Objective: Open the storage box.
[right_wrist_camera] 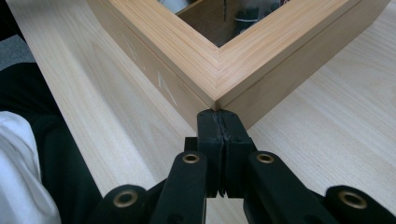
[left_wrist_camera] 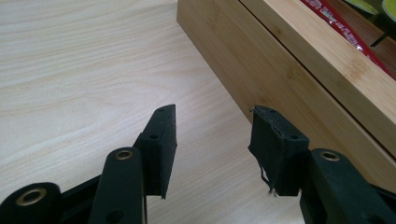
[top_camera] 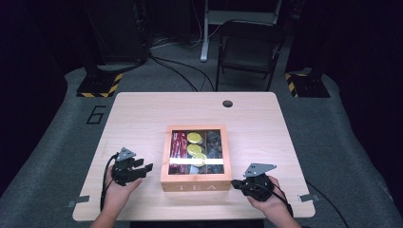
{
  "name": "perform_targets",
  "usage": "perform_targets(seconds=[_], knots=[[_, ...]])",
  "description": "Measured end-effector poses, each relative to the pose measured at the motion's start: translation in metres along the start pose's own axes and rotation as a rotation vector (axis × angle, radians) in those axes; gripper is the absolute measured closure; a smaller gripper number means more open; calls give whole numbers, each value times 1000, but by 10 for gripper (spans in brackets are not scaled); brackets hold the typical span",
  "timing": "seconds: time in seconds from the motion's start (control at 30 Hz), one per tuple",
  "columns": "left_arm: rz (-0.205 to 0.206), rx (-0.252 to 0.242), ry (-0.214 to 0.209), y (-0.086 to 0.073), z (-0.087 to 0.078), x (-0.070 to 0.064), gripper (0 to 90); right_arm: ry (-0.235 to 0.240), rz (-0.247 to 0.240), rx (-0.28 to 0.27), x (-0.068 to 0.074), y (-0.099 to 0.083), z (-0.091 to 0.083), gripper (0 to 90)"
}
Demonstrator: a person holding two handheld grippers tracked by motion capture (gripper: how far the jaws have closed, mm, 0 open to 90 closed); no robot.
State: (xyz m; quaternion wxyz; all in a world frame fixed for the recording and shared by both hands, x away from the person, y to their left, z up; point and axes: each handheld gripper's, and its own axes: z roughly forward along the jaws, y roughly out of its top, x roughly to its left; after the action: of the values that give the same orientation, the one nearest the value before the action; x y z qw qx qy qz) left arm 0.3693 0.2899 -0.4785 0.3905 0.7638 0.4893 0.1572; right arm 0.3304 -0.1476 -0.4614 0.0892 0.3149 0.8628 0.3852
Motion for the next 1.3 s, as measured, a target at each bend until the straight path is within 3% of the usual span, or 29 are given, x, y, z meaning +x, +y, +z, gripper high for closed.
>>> perform_targets(seconds=[0.37, 0.6, 0.7, 1.0, 1.1, 1.3], knots=[[10, -10, -6, 0, -4, -4, 506, 19, 29, -35, -1, 5, -5, 887], [13, -27, -19, 0, -9, -9, 506, 27, 21, -40, -2, 10, -4, 887], [7, -51, -24, 0, -12, -14, 506, 26, 20, -46, -2, 14, -4, 887], [43, -87, -55, 1, -24, -31, 507, 41, 23, -81, -4, 24, -5, 888], [52, -88, -83, 1, -27, -35, 508, 46, 16, -88, -5, 26, -4, 888], [66, -88, -96, 1, -28, -42, 510, 47, 10, -96, -5, 27, -4, 888]])
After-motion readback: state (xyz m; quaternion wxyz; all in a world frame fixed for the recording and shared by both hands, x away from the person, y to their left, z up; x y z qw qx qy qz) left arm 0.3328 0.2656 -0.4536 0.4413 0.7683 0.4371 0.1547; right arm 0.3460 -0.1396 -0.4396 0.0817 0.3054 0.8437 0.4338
